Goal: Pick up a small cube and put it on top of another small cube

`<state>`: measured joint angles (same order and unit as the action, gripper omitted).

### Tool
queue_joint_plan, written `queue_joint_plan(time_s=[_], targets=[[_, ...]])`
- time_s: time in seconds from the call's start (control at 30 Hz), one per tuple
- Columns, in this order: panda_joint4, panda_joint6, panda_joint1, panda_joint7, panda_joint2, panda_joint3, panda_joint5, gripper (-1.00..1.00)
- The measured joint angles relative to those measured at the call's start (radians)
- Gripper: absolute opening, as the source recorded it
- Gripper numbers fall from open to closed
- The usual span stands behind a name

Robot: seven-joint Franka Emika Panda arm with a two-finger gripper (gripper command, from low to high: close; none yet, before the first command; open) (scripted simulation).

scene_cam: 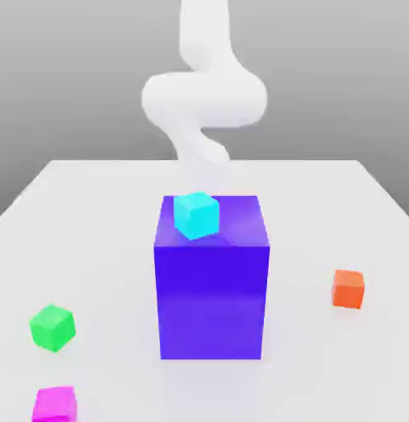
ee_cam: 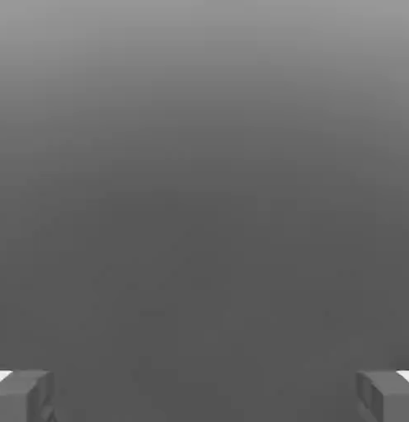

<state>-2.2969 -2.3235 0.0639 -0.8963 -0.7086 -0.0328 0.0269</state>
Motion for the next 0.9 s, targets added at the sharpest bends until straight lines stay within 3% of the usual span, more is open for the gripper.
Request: queue_joint_plan(time_s=[0.3,0.57,0.73,0.9], targets=[[0.012,-0.084,0.192,-0.365,0.335,-0.082,0.118,0.00],[0.022,-0.158,0.290,-0.666,0.625,-0.071,0.198,0.00],[0.025,-0.212,0.335,-0.814,0.798,-0.050,0.190,0.00],[0.026,-0.273,0.359,-0.918,0.963,-0.028,0.118,0.00]])
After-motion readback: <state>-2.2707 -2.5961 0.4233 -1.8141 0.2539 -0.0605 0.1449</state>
